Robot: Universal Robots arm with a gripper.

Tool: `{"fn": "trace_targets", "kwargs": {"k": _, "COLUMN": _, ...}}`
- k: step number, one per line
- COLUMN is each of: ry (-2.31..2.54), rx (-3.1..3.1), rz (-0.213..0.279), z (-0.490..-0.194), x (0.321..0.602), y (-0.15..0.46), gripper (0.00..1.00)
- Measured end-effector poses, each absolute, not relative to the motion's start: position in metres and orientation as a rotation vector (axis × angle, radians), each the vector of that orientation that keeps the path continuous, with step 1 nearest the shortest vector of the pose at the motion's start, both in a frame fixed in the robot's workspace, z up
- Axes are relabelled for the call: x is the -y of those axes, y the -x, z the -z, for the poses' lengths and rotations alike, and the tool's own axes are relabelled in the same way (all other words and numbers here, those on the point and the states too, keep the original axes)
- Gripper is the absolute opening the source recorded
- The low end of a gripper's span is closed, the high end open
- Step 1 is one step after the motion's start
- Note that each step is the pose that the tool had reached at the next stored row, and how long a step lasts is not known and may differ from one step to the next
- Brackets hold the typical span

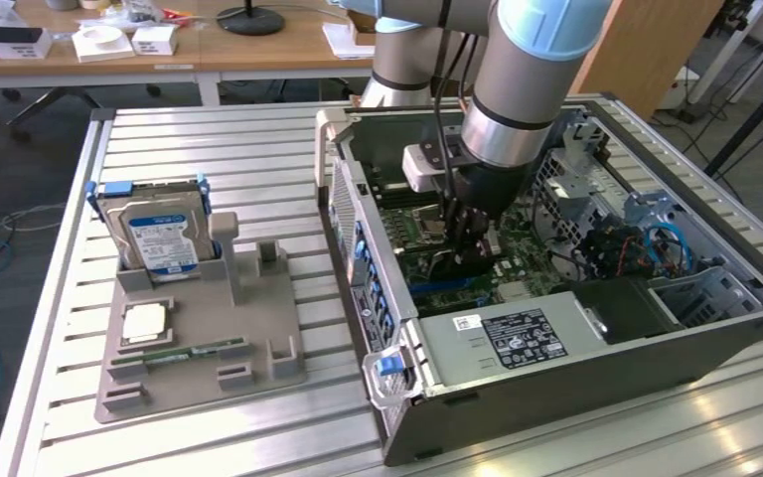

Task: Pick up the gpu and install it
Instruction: 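Insert the gpu into the slot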

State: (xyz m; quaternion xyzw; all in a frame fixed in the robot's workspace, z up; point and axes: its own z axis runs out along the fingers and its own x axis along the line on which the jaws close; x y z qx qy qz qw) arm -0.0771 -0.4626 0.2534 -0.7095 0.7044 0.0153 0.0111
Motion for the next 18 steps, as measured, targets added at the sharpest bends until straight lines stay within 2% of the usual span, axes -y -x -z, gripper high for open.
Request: {"fn": "trace_targets", "kwargs": {"k": 18, "ry": 2.213, "rx": -2.198, "rz": -0.047, "z": -0.2517, "x": 0.4632, "y": 0.0771, "gripper": 0.26}}
